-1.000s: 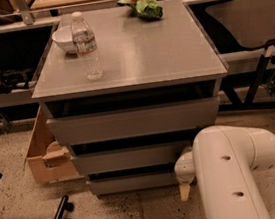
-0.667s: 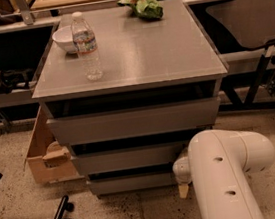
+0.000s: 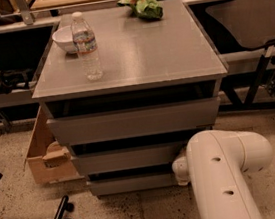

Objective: Open bottom drawer

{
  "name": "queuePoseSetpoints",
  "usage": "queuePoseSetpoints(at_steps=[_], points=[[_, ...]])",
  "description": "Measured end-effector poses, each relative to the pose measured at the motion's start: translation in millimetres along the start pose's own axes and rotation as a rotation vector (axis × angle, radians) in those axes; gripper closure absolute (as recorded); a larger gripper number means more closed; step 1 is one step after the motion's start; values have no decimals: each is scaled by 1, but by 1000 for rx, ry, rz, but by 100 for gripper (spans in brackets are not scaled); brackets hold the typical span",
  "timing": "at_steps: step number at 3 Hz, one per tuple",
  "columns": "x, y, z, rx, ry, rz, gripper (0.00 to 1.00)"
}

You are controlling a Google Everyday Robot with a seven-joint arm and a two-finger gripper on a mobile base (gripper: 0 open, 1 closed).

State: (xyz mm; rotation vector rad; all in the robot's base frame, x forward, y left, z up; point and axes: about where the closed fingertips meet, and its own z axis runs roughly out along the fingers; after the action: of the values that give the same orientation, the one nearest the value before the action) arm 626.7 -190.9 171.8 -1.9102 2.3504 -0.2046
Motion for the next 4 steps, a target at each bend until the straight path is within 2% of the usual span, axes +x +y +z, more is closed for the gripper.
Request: queuePoseSetpoints(at_steps=[1,2,4], points=[[0,-1,-8,0,0,0,87],[0,-3,-17,0,0,0,98],[0,-3,-17,0,0,0,52]])
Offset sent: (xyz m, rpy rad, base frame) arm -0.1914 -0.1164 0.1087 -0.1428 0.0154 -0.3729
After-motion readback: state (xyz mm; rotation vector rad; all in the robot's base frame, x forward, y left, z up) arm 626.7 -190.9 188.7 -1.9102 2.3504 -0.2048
